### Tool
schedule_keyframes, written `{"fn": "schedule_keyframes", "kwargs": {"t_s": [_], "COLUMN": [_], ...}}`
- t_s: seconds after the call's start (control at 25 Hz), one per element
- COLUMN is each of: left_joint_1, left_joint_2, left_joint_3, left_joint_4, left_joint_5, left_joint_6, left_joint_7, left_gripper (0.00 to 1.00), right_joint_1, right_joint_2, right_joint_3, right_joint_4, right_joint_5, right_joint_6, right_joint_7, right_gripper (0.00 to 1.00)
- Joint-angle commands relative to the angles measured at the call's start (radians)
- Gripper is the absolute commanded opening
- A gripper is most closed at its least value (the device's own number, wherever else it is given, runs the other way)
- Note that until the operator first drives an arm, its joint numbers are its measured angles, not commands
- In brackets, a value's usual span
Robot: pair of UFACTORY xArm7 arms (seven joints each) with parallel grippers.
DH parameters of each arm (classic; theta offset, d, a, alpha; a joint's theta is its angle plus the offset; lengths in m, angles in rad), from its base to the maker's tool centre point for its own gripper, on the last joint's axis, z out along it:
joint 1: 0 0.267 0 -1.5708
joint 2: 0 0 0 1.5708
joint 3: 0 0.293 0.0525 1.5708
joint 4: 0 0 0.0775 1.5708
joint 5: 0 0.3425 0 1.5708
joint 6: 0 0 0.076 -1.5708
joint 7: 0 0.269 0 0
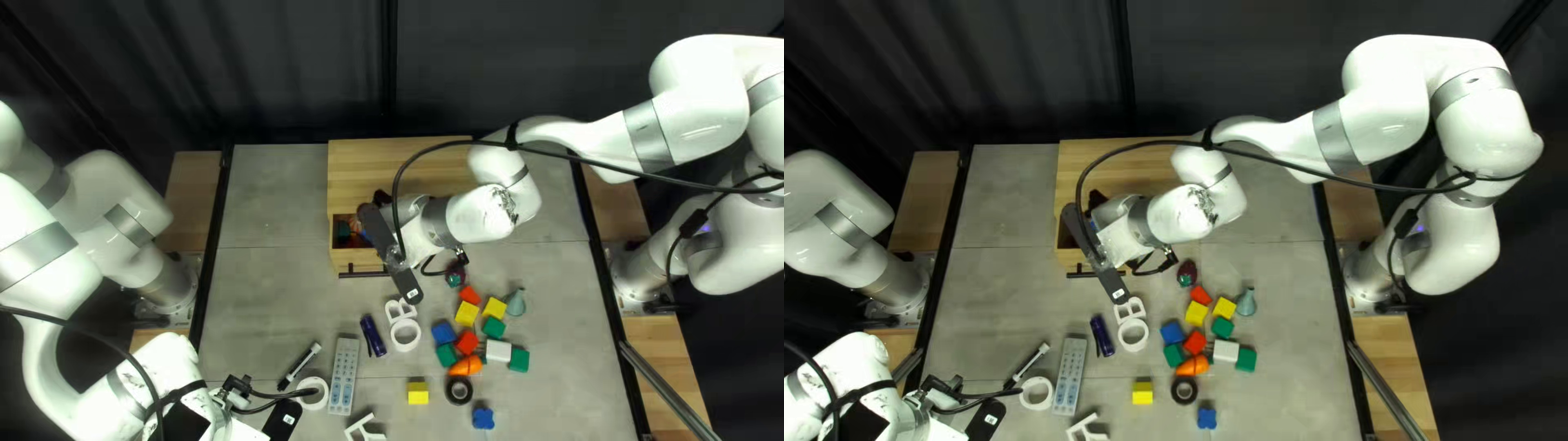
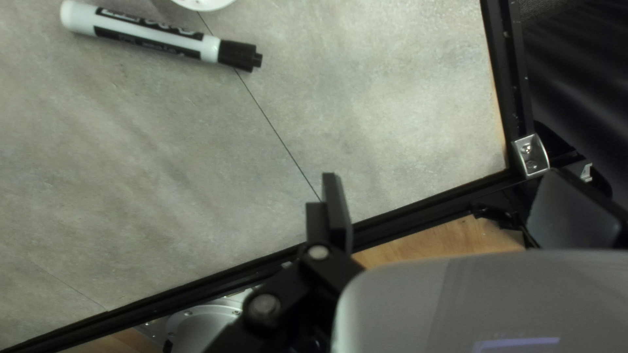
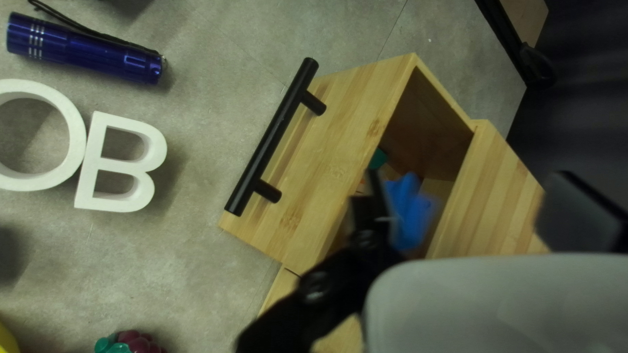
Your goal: Open drawers and place objects into drawer and close
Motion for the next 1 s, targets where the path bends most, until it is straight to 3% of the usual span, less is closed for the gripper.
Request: {"fn": "schedule_keyframes", "kwargs": {"t_s": [0.04,0.12,0.36,0.64,1.0], "left_joint_1": [0.000,0.000,0.000,0.000,0.000], "left_joint_2": [0.000,0.000,0.000,0.000,0.000], "left_joint_3": [0.000,0.000,0.000,0.000,0.000], "left_joint_4": [0.000,0.000,0.000,0.000,0.000], "left_joint_5": [0.000,0.000,0.000,0.000,0.000], "left_joint_6": [0.000,0.000,0.000,0.000,0.000], "left_joint_7": [0.000,0.000,0.000,0.000,0.000], "left_gripper": [1.00,1.00,1.00,1.00,1.00], "right_joint_1": [0.034,0.056,0.155,0.244,0.273], "right_joint_2": [-0.033,-0.048,-0.146,-0.260,-0.126], "right_joint_3": [0.034,0.058,0.124,0.158,0.171], "right_joint_4": [-0.024,-0.051,-0.197,-0.330,-0.273], "right_joint_5": [0.007,0.038,0.276,0.472,0.598], "right_joint_6": [0.019,0.015,-0.009,0.030,-0.012], "right_joint_7": [0.009,-0.033,-0.149,-0.058,-0.014], "right_gripper": [1.00,1.00,1.00,1.00,1.00]}}
